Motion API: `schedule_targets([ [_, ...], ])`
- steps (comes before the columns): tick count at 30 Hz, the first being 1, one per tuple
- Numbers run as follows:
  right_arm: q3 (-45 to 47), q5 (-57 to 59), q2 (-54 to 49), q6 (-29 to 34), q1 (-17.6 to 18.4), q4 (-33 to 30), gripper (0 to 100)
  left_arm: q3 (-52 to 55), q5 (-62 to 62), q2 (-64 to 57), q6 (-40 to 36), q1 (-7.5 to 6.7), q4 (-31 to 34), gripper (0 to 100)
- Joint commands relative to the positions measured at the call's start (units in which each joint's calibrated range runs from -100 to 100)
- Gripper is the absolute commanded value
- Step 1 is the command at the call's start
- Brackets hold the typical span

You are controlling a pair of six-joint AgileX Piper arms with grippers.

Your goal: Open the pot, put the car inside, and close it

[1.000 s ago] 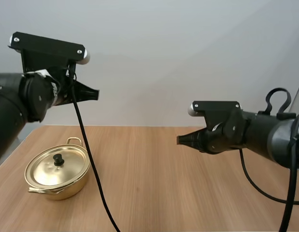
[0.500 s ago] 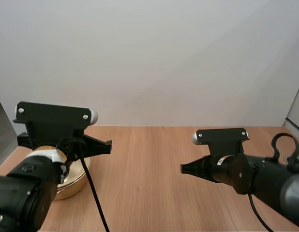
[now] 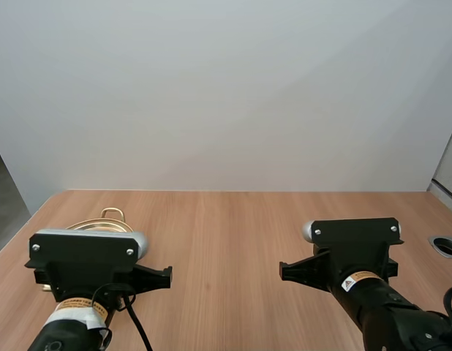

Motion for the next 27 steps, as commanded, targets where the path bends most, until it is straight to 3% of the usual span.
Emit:
schedule_targets([
  [1,0.0,1.6,-3.3,0.0,-0.2,0.1,0,0.1,5.3,0.0,-0.1,0.01,-0.2,0],
  [10,0.0,23.1,-12.9,0.1,-3.4,0.1,0,0.1,5.6,0.0,-0.1,0.01,-0.5,0],
  [20,0.4,29.5,-24.6,0.2,-5.2,0.6,0,0.1,6.2,0.0,-0.1,0.01,0.9,0],
  [24,0.4,30.1,-24.6,0.3,-5.1,1.3,0,0.1,5.8,0.0,5.8,0.22,-4.5,0],
  [27,0.4,30.3,-24.6,0.3,-5.1,1.7,0,0.1,5.6,0.0,10.5,1.49,-9.5,0],
])
